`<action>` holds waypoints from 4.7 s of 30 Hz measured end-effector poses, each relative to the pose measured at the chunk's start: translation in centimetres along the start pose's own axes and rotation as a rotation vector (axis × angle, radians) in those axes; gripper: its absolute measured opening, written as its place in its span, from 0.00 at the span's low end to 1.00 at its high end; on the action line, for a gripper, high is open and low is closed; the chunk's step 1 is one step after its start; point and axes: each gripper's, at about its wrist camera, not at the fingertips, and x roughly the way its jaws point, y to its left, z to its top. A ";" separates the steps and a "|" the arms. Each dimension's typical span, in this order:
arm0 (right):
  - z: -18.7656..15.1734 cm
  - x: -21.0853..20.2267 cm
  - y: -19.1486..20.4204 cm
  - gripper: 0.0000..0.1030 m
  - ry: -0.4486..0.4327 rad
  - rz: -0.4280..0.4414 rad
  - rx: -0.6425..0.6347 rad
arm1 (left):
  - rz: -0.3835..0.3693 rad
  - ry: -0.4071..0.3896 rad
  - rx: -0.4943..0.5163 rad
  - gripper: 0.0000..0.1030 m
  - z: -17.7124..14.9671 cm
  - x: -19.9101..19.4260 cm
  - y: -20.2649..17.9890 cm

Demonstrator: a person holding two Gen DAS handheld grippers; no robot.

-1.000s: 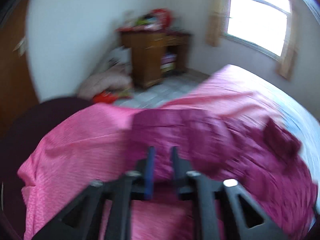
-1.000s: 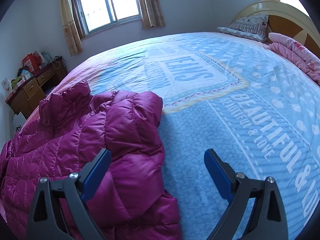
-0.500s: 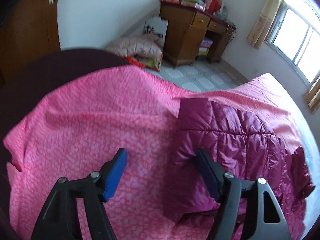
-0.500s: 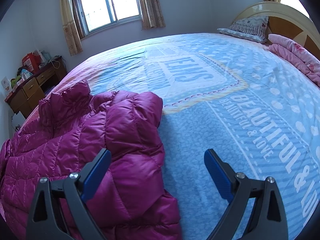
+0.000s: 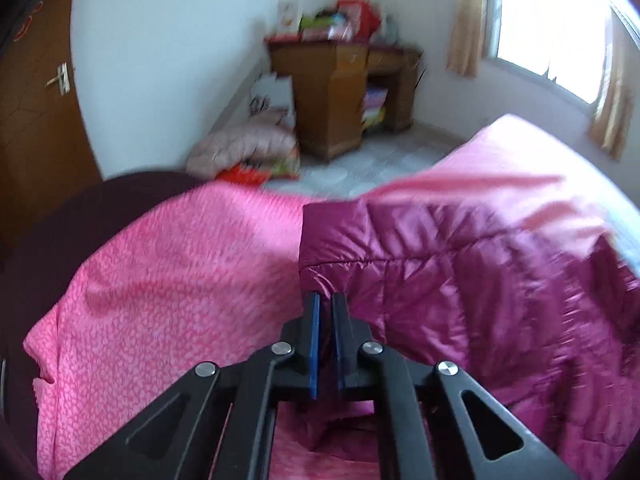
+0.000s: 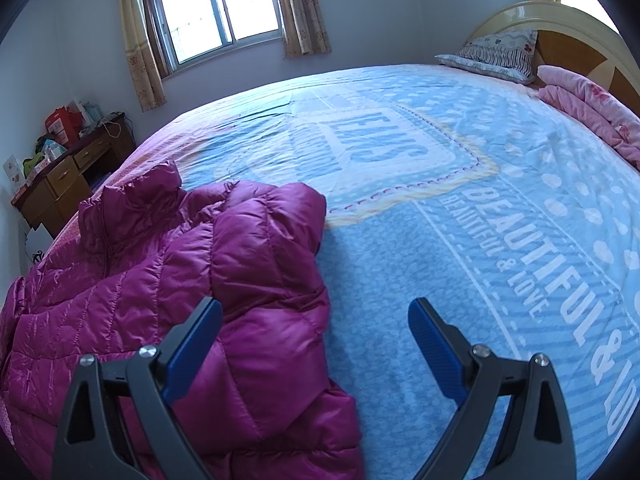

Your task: Fold large clothes

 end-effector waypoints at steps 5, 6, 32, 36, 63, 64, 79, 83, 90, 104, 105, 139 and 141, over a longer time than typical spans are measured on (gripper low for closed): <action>0.1 0.0 0.0 0.93 0.003 0.000 0.004 | -0.133 -0.248 0.156 0.05 0.4 -7.6 -5.5; 0.1 0.0 0.0 0.93 0.002 0.000 0.005 | -0.168 -0.284 0.187 0.05 0.2 -8.9 -6.6; 1.2 -3.6 1.9 0.94 -0.037 0.151 0.029 | -0.218 -0.044 0.276 0.05 -5.7 -8.3 -2.5; 3.1 -6.6 10.8 1.00 0.006 0.475 -0.070 | -0.032 -0.004 0.174 0.05 -4.2 -4.3 5.2; 3.0 -9.0 37.1 0.22 0.211 0.893 -0.341 | -0.105 0.173 -0.207 0.81 -4.6 0.3 14.0; 3.7 -10.7 36.1 0.21 0.176 0.908 -0.333 | -0.103 0.171 -0.210 0.81 -4.6 0.2 14.1; 4.8 -8.0 13.6 0.22 0.091 0.550 0.038 | -0.104 0.085 -0.038 0.81 -3.6 -3.5 9.3; 0.1 -1.3 10.9 0.22 0.256 0.467 0.091 | -0.133 0.051 0.055 0.81 -2.8 -5.6 5.4; -2.0 0.5 12.0 0.61 0.326 0.488 0.051 | -0.190 0.008 0.195 0.81 -1.5 -7.3 -3.0; 1.1 -1.1 11.3 0.52 0.173 0.284 -0.119 | -0.058 0.073 0.334 0.81 -2.4 -1.4 -12.4; 0.5 -0.5 11.4 0.51 0.194 0.276 -0.124 | -0.048 0.084 0.336 0.81 -2.8 -0.9 -12.2; 10.9 -1.1 14.2 0.74 0.250 0.418 -0.035 | -0.260 -0.046 0.327 0.93 1.3 -5.9 -12.2; 12.0 1.7 15.2 0.74 0.285 0.397 0.004 | -0.265 -0.031 0.353 0.93 0.4 -4.8 -13.8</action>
